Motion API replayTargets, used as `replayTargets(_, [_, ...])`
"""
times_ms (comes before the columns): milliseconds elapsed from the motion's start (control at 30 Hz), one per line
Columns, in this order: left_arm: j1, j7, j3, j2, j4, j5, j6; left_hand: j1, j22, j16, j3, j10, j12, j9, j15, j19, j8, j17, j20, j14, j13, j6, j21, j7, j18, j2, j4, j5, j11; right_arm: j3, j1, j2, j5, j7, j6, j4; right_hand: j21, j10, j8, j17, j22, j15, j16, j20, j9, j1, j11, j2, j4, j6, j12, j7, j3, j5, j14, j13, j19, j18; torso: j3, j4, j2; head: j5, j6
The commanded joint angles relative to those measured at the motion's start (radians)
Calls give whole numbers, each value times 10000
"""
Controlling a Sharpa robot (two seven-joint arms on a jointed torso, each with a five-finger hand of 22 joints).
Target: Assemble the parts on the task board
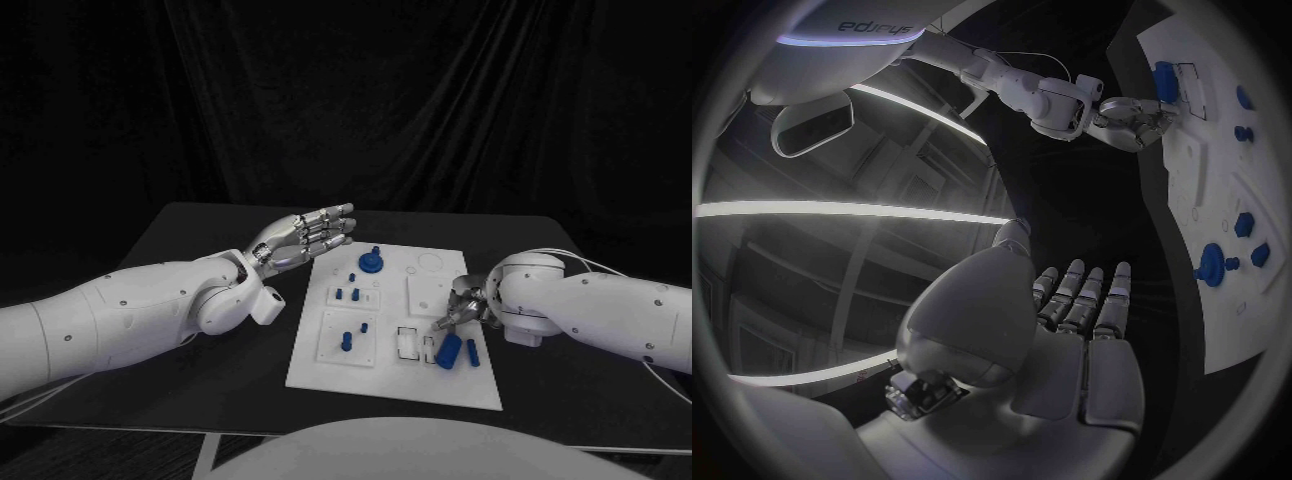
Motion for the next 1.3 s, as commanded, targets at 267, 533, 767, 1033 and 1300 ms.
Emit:
replayTargets(267, [-33, 127, 12, 34, -16, 39, 162, 132, -20, 56, 118, -75, -11, 12, 100, -77, 25, 14, -31, 2, -9, 64, -66, 25, -135, -5, -17, 84, -17, 3, 34, -202, 33, 759, -1612, 205, -231, 1039, -78, 1360, 1754, 73, -50, 59, 28, -130, 106, 153, 162, -633, 26, 143, 77, -414, 771, 2631, -2, 173, 2, 0, 2, -1, -2])
replayTargets(533, [-52, 96, 12, 50, -26, 39, 190, 186, -17, 80, 173, -89, -10, 12, 117, -75, 24, 17, -31, 14, -9, 72, -64, 31, -129, 3, -43, 97, -20, 4, 271, -510, -676, 107, -809, 585, 104, 1039, 226, 1592, 1879, -14, 81, 13, -140, -1297, -28, 541, 1072, 237, 26, -52, -542, -1598, 827, 2631, 170, 106, -1, 3, -5, -24, -2])
replayTargets(767, [-63, 87, 12, 52, -28, 39, 195, 208, -20, 91, 198, -90, 1, 15, 130, -77, 27, 19, -31, 20, -8, 89, -65, 34, -126, 9, -53, 101, -19, 3, 360, -841, -782, -499, 118, 942, 481, 1039, -351, 1459, 1986, -72, 32, -60, -796, -1643, -83, 815, 1057, 773, 26, -103, -885, -1849, 811, 2631, 326, 23, 1, -2, -4, -13, -2])
replayTargets(1033, [-71, 54, 12, 69, -45, 39, 212, 234, -42, 101, 231, -84, 26, 25, 137, -94, 42, 20, -29, 24, -4, 161, -74, 58, -124, 13, -61, 104, -10, 2, 383, -1193, 96, -769, 705, 1164, 517, 1039, -1013, 1415, 1990, -40, 31, -44, -1582, -1457, -31, 849, 1017, 936, 26, -25, -1040, -1518, 812, 2631, 361, 17, -3, 4, -7, -23, -2])
replayTargets(1300, [-79, 3, 12, 92, -43, 39, 229, 263, -56, 119, 281, -72, 69, 45, 130, -106, 76, 20, -29, 26, 1, 301, -80, 138, -123, 3, -63, 108, 1, 0, 380, -1182, 637, -839, 662, 1107, 453, 1039, -1294, 1420, 1970, -33, 46, -35, -1994, -1170, -23, 803, 914, 1137, 26, -12, -1068, -1072, 812, 2631, 346, 31, -1, 1, -4, -67, -2])
